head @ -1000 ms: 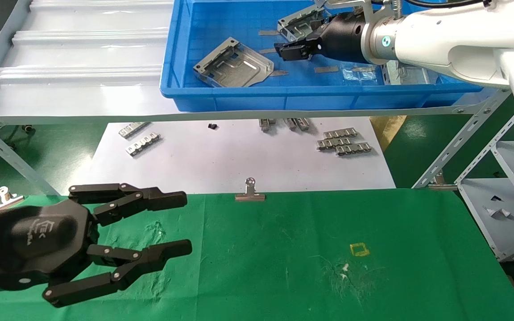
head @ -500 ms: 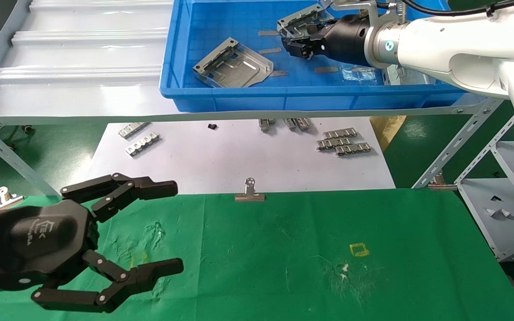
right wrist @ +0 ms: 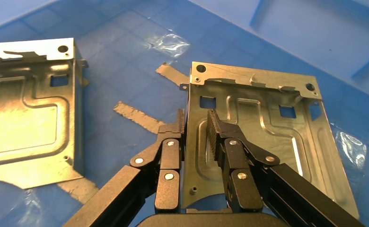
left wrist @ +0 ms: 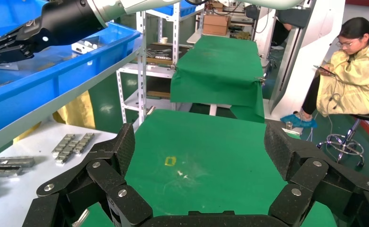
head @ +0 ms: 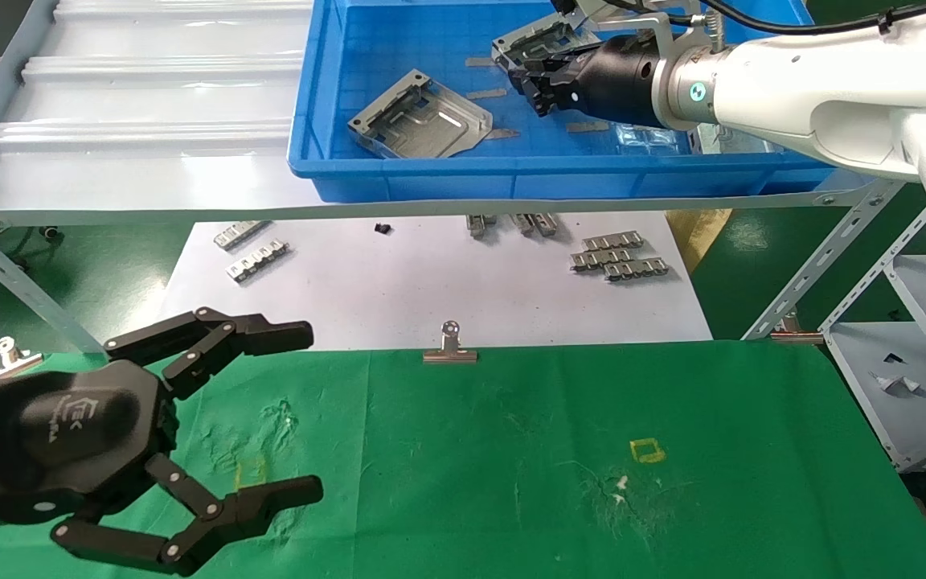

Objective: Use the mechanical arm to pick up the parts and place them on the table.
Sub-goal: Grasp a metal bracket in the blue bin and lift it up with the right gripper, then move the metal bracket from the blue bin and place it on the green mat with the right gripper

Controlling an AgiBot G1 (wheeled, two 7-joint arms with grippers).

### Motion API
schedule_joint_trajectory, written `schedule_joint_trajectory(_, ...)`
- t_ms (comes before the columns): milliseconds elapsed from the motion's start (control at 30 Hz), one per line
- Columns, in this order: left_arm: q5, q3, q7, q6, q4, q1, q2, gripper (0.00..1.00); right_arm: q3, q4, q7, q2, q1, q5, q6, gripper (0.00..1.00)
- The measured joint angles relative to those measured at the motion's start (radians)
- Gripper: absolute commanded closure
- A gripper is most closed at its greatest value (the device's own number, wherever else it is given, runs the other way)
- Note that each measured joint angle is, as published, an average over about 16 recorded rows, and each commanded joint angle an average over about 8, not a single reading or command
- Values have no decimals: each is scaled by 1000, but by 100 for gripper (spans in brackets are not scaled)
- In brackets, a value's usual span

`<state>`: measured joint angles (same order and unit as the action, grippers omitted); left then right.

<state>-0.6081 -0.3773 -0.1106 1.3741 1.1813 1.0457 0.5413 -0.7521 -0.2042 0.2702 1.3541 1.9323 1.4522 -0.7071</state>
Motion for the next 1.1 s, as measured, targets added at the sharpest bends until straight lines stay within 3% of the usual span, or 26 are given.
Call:
schedule_joint_trajectory(333,0,0,0,0,0,0,0,0,4,1,-93,-10,17,-48,-42,100)
schedule_joint_trajectory(567,0,0,0,0,0,0,0,0,29,2,-188,-38,46,-98,-116,100)
schedule_joint_trajectory(800,0,0,0,0,0,0,0,0,53,-11,-280,-104,90,-141,-262,100)
schedule_joint_trajectory(1100,0,0,0,0,0,0,0,0,49,-110,-327,-247,146,-149,-517,100)
